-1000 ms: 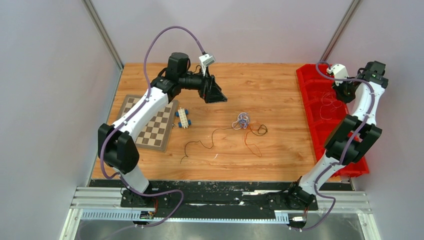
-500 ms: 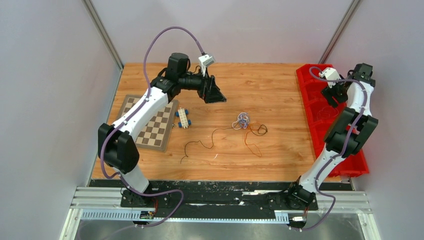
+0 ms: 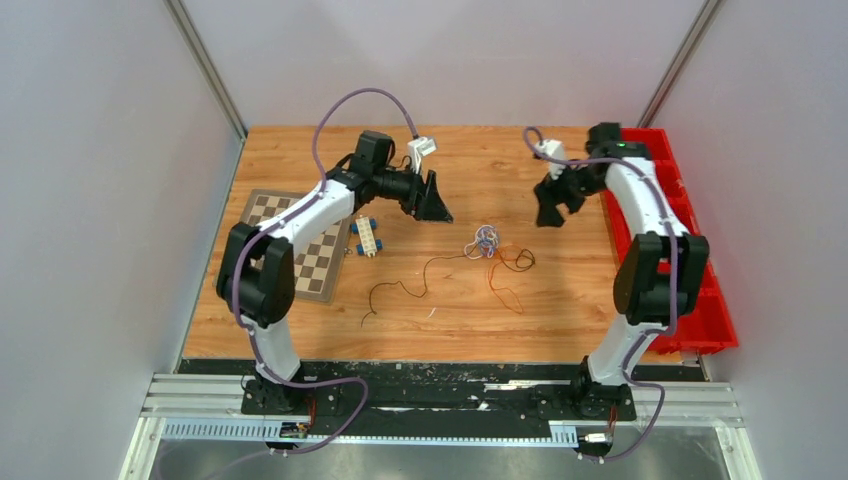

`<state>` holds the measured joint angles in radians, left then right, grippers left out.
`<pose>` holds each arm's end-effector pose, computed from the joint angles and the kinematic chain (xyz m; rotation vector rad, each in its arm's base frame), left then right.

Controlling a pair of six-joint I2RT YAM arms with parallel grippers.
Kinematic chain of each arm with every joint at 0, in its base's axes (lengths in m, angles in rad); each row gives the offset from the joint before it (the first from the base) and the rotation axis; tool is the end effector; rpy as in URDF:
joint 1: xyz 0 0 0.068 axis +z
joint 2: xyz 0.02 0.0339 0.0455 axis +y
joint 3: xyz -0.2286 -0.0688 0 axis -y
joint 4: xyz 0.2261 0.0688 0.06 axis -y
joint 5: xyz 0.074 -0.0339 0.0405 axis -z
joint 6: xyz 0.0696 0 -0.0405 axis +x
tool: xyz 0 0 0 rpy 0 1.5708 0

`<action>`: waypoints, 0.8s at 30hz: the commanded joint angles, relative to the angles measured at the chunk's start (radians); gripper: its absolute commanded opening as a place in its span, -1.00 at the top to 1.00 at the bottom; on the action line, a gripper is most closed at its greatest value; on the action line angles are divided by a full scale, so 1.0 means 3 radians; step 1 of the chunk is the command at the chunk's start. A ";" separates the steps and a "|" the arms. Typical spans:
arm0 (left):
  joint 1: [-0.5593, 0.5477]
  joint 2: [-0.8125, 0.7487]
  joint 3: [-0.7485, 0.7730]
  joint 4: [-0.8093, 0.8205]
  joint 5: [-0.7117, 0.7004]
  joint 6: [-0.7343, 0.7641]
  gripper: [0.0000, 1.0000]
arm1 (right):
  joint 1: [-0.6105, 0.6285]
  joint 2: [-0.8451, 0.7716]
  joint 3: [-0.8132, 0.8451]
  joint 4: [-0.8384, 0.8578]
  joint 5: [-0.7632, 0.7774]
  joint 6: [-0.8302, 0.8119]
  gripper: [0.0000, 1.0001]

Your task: Untangle the cables

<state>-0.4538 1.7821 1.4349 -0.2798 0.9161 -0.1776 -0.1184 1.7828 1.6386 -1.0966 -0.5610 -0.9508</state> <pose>0.3310 -0.2229 0.2482 0.8349 2.0628 -1.3534 0.3455 -0.0038 0.2381 -1.1419 2.2811 0.4155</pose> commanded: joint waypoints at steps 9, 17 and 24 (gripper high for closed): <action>-0.0334 0.0877 0.0101 0.0295 0.0220 0.0114 -0.23 | 0.0765 0.0561 -0.0570 0.0668 -0.0580 0.1227 -0.51; -0.0426 0.1082 -0.0019 0.0239 0.0037 0.0390 -0.16 | 0.0940 0.0620 -0.0719 0.1006 -0.0510 0.1448 -0.40; -0.0426 0.1001 -0.0225 0.0232 0.0030 0.0424 0.27 | 0.1073 0.0618 -0.0880 0.1349 -0.0235 0.1602 0.01</action>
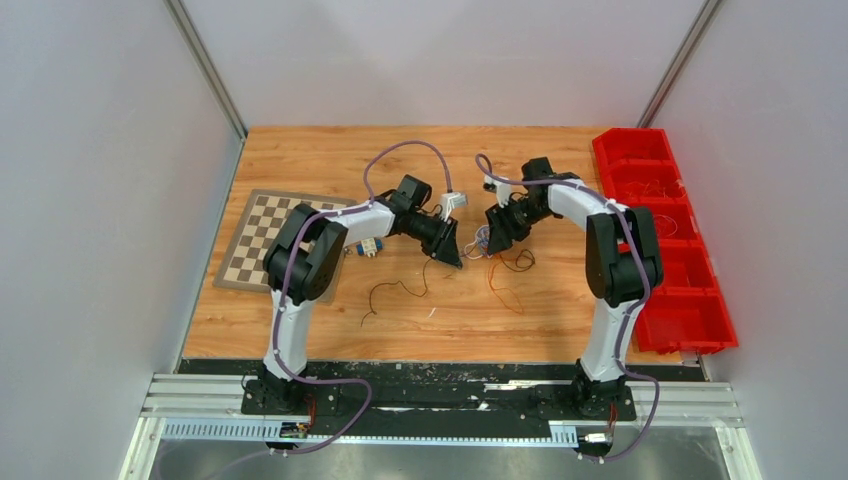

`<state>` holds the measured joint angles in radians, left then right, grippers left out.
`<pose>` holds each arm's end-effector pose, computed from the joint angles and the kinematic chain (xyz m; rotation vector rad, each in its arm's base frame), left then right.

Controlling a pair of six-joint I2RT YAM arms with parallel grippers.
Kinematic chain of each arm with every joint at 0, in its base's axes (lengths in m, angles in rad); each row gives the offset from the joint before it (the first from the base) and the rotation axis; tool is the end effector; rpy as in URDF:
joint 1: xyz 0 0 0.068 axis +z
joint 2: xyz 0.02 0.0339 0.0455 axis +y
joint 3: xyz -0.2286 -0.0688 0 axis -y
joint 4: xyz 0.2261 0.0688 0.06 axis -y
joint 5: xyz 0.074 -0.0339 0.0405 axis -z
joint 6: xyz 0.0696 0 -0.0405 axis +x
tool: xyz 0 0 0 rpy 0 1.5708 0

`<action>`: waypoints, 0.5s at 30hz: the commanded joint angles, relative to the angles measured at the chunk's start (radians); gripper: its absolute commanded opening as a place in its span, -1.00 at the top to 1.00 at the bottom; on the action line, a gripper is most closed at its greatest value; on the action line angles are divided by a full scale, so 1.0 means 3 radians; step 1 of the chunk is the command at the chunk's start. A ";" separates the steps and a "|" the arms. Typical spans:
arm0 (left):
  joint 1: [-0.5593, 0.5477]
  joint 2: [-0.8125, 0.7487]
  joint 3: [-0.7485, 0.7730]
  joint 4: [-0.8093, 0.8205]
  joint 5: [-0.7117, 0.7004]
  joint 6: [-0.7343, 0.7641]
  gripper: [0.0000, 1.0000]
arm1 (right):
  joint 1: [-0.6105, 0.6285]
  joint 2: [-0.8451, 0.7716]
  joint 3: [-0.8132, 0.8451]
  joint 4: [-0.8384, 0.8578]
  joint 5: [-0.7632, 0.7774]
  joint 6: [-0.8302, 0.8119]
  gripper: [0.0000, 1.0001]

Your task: Untangle the cables

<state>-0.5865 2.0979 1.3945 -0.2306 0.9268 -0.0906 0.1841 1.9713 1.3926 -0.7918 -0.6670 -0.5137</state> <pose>0.3149 -0.2761 0.1175 1.0038 2.3022 -1.4393 0.3429 0.1077 0.1245 -1.0137 2.5109 0.8802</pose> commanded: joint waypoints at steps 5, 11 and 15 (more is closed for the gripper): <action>0.0056 -0.0266 -0.0247 0.0138 0.0004 0.0120 0.99 | 0.0073 -0.0023 -0.0133 0.0416 0.0316 0.0188 0.34; 0.0260 -0.1001 -0.0365 0.0180 0.0239 -0.0074 1.00 | 0.0067 -0.0065 -0.0189 0.0433 0.0568 0.0167 0.54; 0.0347 -0.1520 -0.0330 0.0054 0.0282 0.0048 1.00 | 0.0057 -0.0061 -0.0219 0.0440 0.0619 0.0164 0.57</action>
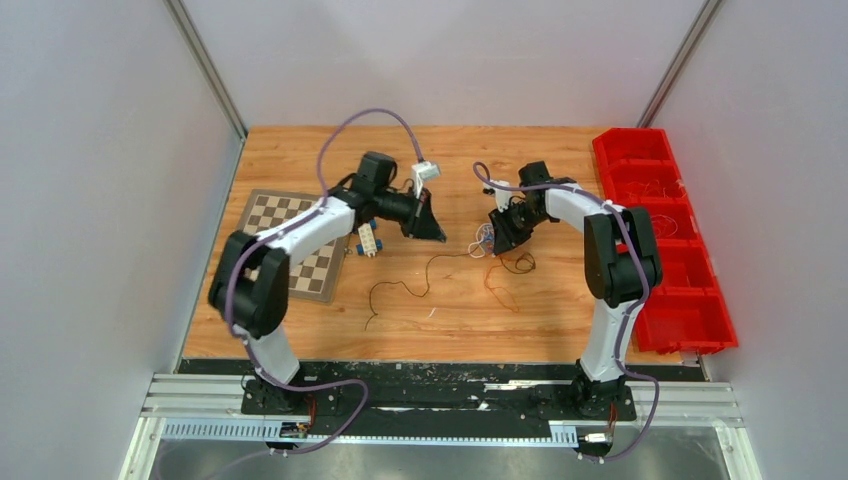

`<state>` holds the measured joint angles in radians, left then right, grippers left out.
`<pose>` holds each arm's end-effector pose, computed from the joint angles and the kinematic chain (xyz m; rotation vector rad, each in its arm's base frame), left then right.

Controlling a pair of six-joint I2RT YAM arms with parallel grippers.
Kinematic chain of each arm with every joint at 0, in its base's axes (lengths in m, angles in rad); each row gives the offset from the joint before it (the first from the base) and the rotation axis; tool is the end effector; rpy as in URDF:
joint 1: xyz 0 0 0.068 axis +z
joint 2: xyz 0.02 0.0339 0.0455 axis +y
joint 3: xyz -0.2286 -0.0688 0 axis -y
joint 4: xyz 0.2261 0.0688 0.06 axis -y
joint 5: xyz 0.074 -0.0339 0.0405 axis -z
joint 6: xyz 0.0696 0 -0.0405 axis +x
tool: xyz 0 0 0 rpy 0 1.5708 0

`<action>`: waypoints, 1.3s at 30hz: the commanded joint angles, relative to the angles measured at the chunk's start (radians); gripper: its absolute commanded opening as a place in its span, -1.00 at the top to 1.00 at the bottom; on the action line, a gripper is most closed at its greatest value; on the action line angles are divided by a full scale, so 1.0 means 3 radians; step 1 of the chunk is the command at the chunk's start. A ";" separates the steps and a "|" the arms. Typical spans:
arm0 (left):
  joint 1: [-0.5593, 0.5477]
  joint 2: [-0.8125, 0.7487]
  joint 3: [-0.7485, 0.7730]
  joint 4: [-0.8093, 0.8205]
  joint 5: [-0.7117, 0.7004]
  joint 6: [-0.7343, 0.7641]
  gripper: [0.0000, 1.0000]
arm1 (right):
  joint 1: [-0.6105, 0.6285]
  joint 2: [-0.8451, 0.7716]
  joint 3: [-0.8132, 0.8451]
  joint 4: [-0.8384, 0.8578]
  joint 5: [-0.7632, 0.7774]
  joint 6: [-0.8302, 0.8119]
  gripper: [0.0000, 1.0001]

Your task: Untangle the cables

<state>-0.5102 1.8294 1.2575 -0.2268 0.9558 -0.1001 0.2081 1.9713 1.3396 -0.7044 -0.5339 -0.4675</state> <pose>0.3045 -0.2355 0.1808 0.9468 2.1633 -1.4237 0.3431 0.1087 0.1087 -0.9981 2.5731 0.7060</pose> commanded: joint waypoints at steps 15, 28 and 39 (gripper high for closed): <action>0.0095 0.0795 0.0732 -0.0381 -0.0250 0.0438 -0.77 | -0.0015 -0.0177 -0.0212 0.0154 -0.0153 0.0107 0.57; -0.0199 0.1090 0.0561 -0.0576 0.0258 0.0553 0.20 | -0.0015 -0.0012 -0.0017 0.0150 0.0008 0.0140 0.56; 0.0093 -0.0482 0.0603 -0.0090 0.0761 -0.0070 1.00 | -0.0058 0.0020 -0.0139 0.0194 0.0336 0.0047 0.59</action>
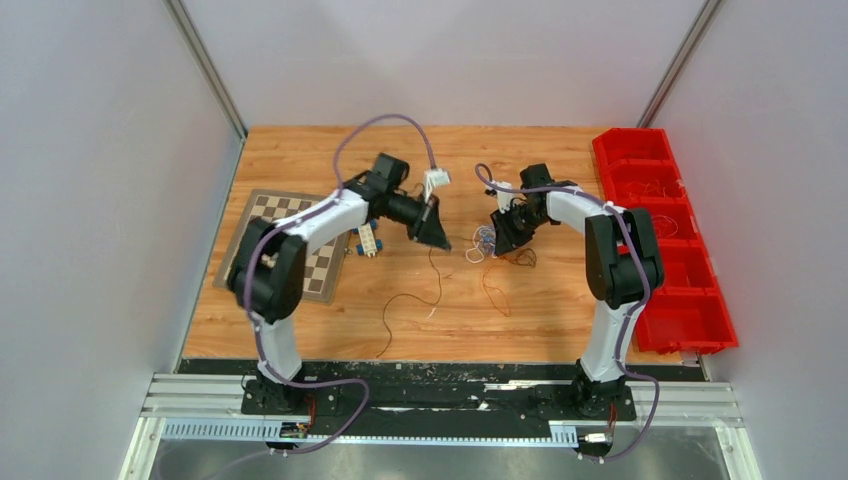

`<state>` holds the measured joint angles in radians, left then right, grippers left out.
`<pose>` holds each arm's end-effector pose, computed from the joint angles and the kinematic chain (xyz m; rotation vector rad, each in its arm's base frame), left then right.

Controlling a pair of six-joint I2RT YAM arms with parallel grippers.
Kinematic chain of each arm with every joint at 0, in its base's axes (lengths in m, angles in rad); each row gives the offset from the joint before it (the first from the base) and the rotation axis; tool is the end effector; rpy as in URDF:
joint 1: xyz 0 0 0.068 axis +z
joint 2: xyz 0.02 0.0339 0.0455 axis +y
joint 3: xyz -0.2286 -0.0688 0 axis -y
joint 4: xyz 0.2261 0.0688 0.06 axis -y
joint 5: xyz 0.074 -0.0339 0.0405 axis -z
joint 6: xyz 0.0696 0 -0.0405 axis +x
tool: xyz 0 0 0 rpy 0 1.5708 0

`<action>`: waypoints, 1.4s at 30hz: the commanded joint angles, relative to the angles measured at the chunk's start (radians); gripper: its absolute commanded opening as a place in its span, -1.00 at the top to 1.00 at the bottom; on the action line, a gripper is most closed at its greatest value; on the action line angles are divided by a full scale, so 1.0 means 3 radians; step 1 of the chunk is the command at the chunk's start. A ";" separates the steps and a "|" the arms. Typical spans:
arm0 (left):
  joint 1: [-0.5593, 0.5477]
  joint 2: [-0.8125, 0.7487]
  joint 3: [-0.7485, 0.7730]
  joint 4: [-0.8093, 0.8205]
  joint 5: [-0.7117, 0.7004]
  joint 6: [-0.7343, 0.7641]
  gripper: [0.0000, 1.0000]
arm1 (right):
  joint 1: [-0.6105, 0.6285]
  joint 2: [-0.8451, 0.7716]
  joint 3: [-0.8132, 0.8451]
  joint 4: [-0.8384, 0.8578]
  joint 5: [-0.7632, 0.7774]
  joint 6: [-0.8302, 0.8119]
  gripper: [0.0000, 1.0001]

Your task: Untangle the cables

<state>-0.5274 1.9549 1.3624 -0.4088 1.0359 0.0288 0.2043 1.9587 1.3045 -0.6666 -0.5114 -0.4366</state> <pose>0.3032 -0.2459 0.1568 1.0602 2.2323 -1.5221 0.3414 0.1055 0.1046 -0.9553 2.5905 0.6764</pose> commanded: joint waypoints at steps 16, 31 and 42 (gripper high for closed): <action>0.0873 -0.1013 0.2317 0.2780 0.0515 -0.3165 1.00 | -0.0099 -0.0013 -0.0322 0.0136 0.0254 -0.0069 0.50; 0.1108 -0.0827 0.3419 0.2718 0.0054 -0.3303 1.00 | -0.0234 -0.0075 -0.0505 0.0134 0.0461 -0.0160 1.00; 0.1571 -0.1134 0.3064 0.2680 -0.0059 -0.3315 1.00 | -0.0952 0.0035 -0.0408 0.0070 0.0979 -0.0321 1.00</action>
<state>-0.0982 1.6989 2.3360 0.3782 1.0397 -0.9493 -0.0086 1.9011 1.2110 -0.5949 -0.4706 -0.4591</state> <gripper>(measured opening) 0.008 0.007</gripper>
